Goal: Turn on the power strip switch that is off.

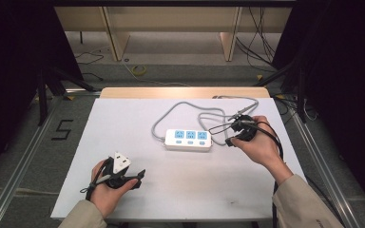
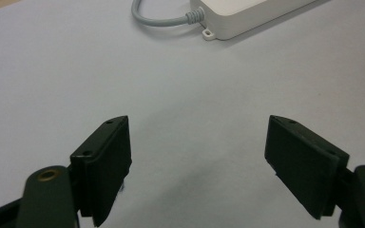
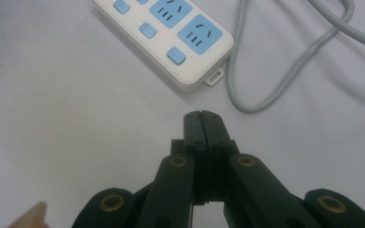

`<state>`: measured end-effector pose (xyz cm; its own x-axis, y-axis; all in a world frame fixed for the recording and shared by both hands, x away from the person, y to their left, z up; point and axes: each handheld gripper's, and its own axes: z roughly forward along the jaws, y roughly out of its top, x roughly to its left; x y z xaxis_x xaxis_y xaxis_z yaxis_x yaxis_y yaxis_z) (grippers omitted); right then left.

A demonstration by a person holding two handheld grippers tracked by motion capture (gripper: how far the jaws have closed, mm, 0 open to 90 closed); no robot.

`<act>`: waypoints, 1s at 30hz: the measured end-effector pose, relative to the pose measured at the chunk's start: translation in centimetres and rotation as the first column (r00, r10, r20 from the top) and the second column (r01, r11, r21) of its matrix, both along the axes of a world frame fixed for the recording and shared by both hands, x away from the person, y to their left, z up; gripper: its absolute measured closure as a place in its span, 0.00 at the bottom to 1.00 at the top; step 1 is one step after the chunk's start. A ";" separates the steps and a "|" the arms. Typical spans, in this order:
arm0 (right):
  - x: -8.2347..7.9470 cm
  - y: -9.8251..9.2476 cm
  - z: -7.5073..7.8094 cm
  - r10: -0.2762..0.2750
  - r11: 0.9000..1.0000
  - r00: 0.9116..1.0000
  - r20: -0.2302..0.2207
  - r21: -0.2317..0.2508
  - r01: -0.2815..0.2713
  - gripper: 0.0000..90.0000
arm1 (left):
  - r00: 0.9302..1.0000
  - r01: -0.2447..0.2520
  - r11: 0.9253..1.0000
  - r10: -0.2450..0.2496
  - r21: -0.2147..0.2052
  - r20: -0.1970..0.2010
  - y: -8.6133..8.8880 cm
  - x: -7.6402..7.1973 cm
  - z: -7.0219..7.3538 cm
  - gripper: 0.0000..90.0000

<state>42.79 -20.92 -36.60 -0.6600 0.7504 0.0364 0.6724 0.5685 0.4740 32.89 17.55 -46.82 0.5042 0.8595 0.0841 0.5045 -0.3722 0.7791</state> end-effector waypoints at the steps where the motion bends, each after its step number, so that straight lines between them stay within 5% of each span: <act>1: 0.1 0.1 0.0 0.003 1.000 1.000 -0.001 0.001 -0.003 1.00 | 1.000 0.000 1.000 0.000 0.000 0.000 0.0 0.0 0.0 0.26; 30: 1.7 2.1 0.2 0.017 1.000 1.000 -0.017 -0.017 -0.018 1.00 | 1.000 0.001 1.000 -0.001 0.000 0.004 -0.1 0.0 0.0 0.26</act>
